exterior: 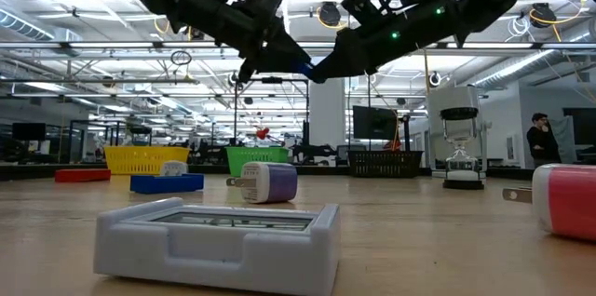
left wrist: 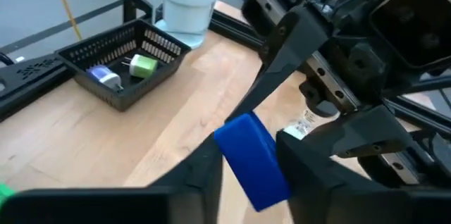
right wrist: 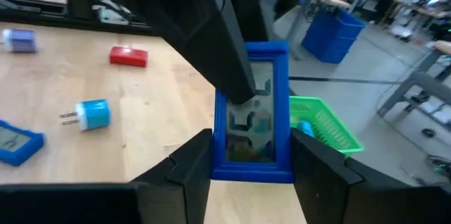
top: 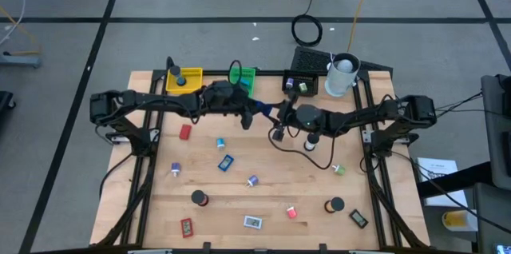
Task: Pick & Place Office items
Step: Put the right blue digital timer into the green bin
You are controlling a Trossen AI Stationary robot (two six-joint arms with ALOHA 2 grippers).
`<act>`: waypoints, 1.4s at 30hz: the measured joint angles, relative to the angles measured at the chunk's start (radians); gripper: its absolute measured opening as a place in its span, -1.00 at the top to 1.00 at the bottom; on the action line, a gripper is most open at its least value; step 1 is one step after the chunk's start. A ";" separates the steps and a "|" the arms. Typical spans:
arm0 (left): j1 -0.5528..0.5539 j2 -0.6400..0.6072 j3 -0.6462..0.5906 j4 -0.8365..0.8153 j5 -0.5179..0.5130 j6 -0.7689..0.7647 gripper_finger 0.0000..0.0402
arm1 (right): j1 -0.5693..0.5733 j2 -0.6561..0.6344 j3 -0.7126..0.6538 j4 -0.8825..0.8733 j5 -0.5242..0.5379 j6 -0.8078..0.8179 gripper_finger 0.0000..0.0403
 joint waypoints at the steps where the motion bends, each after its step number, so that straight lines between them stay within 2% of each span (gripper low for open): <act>1: 0.003 0.000 0.000 -0.003 0.000 0.013 0.52 | 0.000 0.000 0.000 0.003 0.005 0.000 0.21; 4: 0.021 -0.014 0.000 -0.027 0.005 0.064 0.68 | 0.014 0.000 0.000 0.005 0.042 -0.009 0.13; 9: 0.106 -0.103 0.000 -0.109 -0.003 0.095 0.71 | 0.028 0.000 0.000 -0.004 0.167 -0.034 -0.05; 15: 0.248 -0.142 0.001 -0.272 -0.069 0.141 0.71 | 0.025 0.000 0.000 -0.002 0.165 -0.059 -0.17; 20: 0.348 -0.072 0.023 -0.324 -0.077 0.211 0.71 | 0.024 0.000 0.000 0.003 0.164 -0.071 -0.15; 22: 0.365 -0.034 0.073 -0.350 -0.070 0.253 0.71 | 0.024 0.000 0.000 0.006 0.164 -0.074 -0.13; 28: 0.350 0.123 0.245 -0.533 -0.077 0.369 0.71 | 0.024 0.000 0.000 0.005 0.164 -0.079 -0.07; 31: 0.341 0.194 0.296 -0.557 -0.098 0.397 0.71 | 0.025 0.000 0.000 0.005 0.164 -0.079 -0.06; 38: 0.365 0.265 0.308 -0.539 -0.148 0.419 0.71 | 0.026 0.000 -0.001 0.004 0.161 -0.082 -0.05; 42: 0.398 0.289 0.310 -0.524 -0.129 0.401 0.71 | 0.026 0.000 -0.001 0.005 0.161 -0.083 -0.05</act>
